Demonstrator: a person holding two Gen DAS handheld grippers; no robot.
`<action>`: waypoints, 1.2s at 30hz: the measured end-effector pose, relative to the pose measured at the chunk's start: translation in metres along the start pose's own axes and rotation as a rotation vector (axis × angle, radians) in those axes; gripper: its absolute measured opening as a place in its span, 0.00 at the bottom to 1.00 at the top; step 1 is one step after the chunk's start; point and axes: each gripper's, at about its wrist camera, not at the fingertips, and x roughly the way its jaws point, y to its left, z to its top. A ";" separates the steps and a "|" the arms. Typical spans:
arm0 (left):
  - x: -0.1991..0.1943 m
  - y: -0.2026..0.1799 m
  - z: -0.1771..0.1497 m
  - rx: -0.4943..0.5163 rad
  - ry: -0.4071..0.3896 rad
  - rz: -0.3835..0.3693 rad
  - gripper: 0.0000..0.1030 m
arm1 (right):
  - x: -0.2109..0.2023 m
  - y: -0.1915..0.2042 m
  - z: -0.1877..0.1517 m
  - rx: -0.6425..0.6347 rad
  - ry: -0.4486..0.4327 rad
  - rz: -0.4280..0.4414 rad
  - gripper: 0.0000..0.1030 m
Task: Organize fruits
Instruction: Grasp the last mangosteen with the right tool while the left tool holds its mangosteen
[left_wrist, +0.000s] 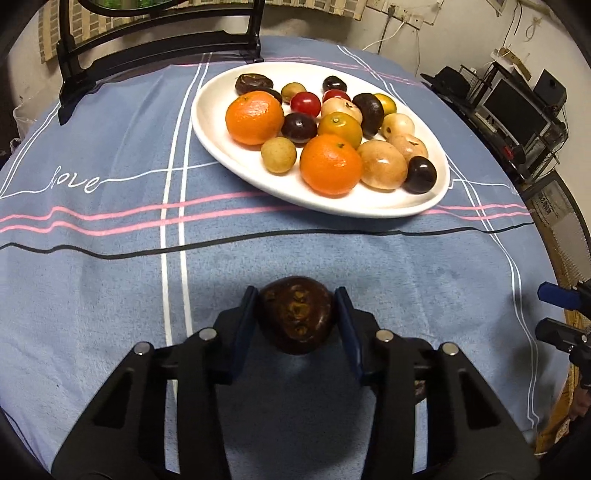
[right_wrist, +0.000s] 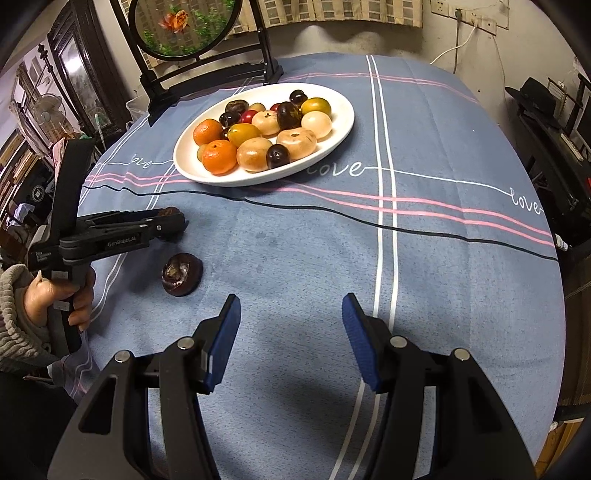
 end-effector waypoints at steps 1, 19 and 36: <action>-0.002 0.002 -0.002 -0.011 -0.004 -0.004 0.42 | 0.000 0.001 0.000 -0.002 0.000 0.001 0.56; -0.093 0.072 -0.079 -0.176 -0.050 0.158 0.41 | 0.058 0.081 0.017 -0.222 0.077 0.202 0.56; -0.101 0.076 -0.112 -0.219 -0.010 0.177 0.41 | 0.089 0.103 0.014 -0.353 0.044 0.143 0.42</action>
